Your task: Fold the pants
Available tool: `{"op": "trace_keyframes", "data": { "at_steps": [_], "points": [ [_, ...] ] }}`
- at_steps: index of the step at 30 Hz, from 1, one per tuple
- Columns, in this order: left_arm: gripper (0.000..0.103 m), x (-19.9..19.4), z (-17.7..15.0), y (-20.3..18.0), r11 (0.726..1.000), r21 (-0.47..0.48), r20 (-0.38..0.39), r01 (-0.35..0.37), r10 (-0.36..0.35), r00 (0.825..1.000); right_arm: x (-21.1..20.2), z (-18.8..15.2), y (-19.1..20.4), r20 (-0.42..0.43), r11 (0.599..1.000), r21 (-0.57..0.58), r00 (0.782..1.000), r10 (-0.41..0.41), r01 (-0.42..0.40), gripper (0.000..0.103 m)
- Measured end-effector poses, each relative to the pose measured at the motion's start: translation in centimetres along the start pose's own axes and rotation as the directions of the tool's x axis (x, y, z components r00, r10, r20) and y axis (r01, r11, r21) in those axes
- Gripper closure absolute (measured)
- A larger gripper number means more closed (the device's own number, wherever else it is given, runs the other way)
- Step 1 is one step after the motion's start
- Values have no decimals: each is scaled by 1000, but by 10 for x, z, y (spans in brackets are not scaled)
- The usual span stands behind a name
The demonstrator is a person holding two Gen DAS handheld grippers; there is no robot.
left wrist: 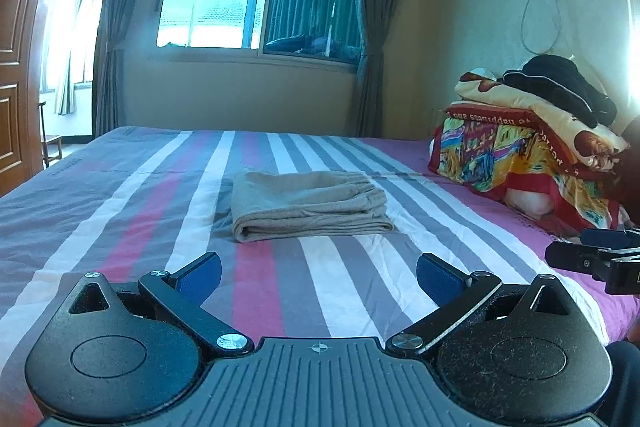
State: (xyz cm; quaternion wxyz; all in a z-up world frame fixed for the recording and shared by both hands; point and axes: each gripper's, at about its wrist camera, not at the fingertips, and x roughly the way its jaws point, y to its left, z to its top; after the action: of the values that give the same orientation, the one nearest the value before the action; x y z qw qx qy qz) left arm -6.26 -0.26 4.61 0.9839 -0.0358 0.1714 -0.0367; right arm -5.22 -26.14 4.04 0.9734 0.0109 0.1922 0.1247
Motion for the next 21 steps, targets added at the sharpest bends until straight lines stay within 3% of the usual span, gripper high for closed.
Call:
{"op": "trace_keyframes", "data": {
  "at_steps": [21],
  "points": [
    [0,-2,-1,-2,1000,11,9,16,-17,1000,-1,-2,8,14,1000,-14,1000,1,-1,1]
  ]
}}
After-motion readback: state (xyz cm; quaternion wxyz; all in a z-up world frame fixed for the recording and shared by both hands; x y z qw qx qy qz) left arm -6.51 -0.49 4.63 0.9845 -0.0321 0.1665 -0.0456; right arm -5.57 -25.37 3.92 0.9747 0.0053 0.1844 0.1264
